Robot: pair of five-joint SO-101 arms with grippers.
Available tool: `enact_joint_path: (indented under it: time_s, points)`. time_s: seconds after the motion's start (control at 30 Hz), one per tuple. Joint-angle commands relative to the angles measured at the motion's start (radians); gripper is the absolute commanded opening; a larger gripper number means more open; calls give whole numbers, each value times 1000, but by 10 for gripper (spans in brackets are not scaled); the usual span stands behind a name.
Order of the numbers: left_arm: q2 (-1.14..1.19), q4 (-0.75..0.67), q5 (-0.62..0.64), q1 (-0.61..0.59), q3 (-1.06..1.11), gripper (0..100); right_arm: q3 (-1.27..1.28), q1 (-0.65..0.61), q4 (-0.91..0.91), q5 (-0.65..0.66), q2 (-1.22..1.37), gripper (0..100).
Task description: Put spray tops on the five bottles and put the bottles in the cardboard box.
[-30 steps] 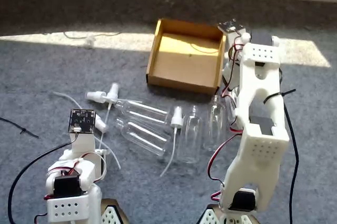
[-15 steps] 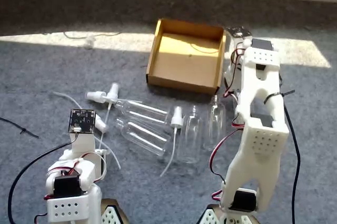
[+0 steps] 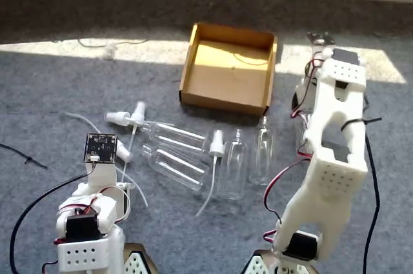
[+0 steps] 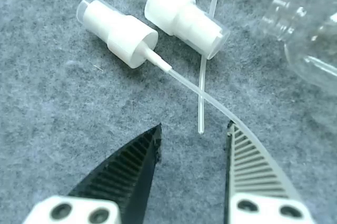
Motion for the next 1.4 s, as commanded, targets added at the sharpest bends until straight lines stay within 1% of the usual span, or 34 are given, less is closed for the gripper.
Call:
enact_joint_path:
  time_s: [0.0,0.07,0.13,0.17,0.27,0.37,0.43,0.47,0.53,0.67,0.73,0.83,0.93,1.1,1.2,1.23,1.27,1.3,1.37]
  points:
    - [-16,6,0,-7,24,194,-54,81,-38,-31,-255,4]
    - [-16,6,0,-7,24,194,12,125,-65,-29,-364,4]
    - [-16,6,0,-7,24,194,163,165,-160,-25,-479,4]
    - [-16,6,0,-7,24,194,263,173,-220,0,-545,4]
    - [-16,6,0,-7,24,194,661,168,-463,107,-745,4]
    - [-16,6,0,-7,24,194,1081,120,-716,207,-924,4]
    - [-16,6,0,-7,24,194,1326,94,-851,259,-1024,4]
    - [-16,6,0,-7,24,194,1435,85,-909,255,-1070,4]
    - [-16,6,0,-7,24,194,1554,61,-1030,213,-1158,4]
    - [-16,6,0,-7,24,194,1704,44,-1210,32,-1290,4]
    - [-16,6,0,-7,24,194,1751,47,-1271,-28,-1334,4]
    - [-16,6,0,-7,24,194,1807,42,-1265,2,-1374,4]
    - [-16,6,0,-2,24,195,1836,48,-1193,52,-1377,4]
    - [-16,6,-2,24,24,194,1833,62,-1096,61,-1377,4]
    - [-16,6,-5,56,24,196,1821,31,-1041,61,-1385,4]
    - [-15,2,-6,36,24,196,1804,21,-1007,61,-1385,4]
    - [-16,-2,-14,-13,24,196,1784,12,-966,61,-1385,4]
    - [-18,-21,-74,-70,22,197,1756,7,-917,61,-1385,4]
    - [-18,-98,-341,-205,22,197,1682,1,-812,61,-1383,4]
